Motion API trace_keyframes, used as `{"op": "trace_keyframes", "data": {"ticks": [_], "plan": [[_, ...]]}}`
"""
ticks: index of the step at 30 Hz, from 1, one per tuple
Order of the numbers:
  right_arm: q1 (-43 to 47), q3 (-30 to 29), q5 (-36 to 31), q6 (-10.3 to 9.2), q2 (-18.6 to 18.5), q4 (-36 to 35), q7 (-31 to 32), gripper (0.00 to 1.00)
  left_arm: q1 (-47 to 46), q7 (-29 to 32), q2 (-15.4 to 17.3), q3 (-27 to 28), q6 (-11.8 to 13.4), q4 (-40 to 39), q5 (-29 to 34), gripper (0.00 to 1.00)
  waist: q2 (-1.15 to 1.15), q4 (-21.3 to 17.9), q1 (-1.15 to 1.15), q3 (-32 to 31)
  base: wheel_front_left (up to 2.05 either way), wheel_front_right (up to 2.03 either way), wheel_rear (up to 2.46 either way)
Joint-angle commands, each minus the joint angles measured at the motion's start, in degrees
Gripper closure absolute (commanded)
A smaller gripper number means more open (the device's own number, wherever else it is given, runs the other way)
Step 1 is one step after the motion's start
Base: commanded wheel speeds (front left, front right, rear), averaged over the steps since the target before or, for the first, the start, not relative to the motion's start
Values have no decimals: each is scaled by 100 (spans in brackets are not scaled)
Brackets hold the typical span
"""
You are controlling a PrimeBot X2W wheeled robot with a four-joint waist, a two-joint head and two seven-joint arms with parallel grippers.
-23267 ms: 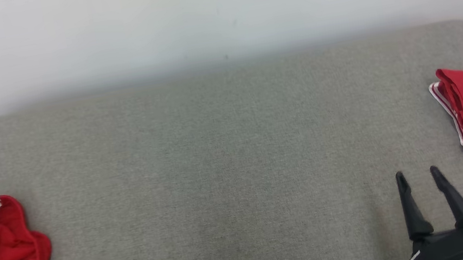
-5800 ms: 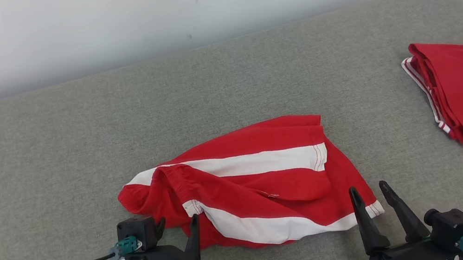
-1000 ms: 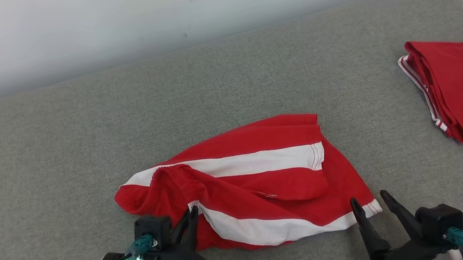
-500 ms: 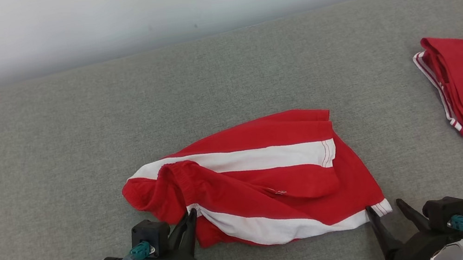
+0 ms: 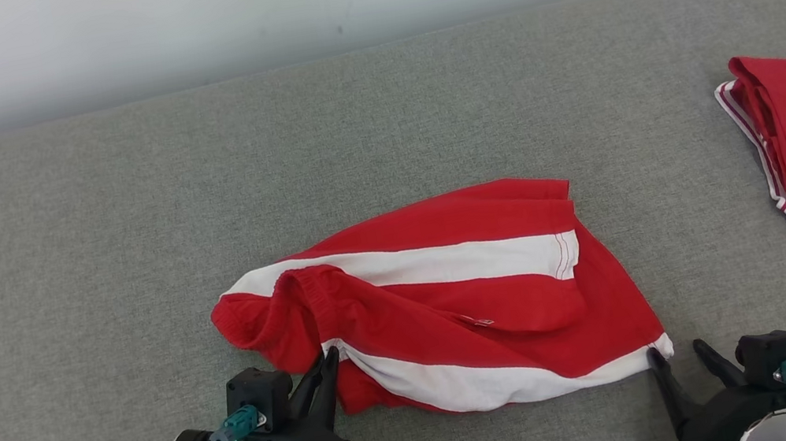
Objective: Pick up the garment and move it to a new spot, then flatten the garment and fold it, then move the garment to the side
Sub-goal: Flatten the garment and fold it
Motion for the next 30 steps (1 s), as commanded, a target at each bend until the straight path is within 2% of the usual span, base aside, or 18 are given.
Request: {"op": "trace_keyframes", "data": {"ticks": [1, 2, 4, 5, 9, 10, 12, 16, 19, 28, 30], "plan": [[28, 57, -55, -13, 48, -3, 28, 17, -44, -35, 22, -4, 10, -13, -10, 100, 0, -5, 0, 15, 0, 0, 0], [11, 94, -45, -12, 55, 5, 50, 17, -52, -37, 28, -4, 20, -17, -15, 100, 0, -5, 0, 25, 0, 0, 0], [-24, 169, -79, -12, 62, 20, 100, 29, -67, -38, 34, -8, 38, -30, -28, 100, 0, 0, 0, 46, 0, 0, 0], [-34, 192, -85, -12, 64, 23, 134, 51, -70, -39, 37, -9, 46, -37, -35, 100, 0, 6, 0, 56, 0, 0, 0], [-81, 224, -81, -12, 69, 35, 188, 63, -72, -76, 51, -13, 45, -44, -54, 100, 0, 31, 0, 81, 0, 0, 0], [-84, 229, -84, -13, 71, 34, 199, 78, -71, -85, 54, -16, 41, -36, -63, 100, 0, 36, 0, 80, 0, 0, 0], [-89, 236, -84, -13, 73, 22, 194, 100, -60, -113, 51, -18, 49, -18, -81, 100, 0, 47, 0, 67, 0, 0, 0], [-32, 113, 20, -13, 71, -90, 38, 100, 26, -256, 30, 32, 34, -59, -179, 100, 0, 66, 0, -22, 0, 0, 0], [32, 9, 249, -13, 76, -273, -144, 100, 109, -406, -37, 197, 12, -204, -473, 100, 0, 71, 0, -112, 0, 0, 0], [18, 75, 1943, -13, 84, -1012, -683, 100, 277, -682, 72, 586, -61, -1275, -1117, 100, 0, 70, 0, -381, 0, 0, 0], [-8, 111, 2066, -12, 83, -1110, -718, 100, 277, -662, 89, 599, -66, -1415, -1175, 100, 0, 70, 0, -417, 0, 0, 0]]}}
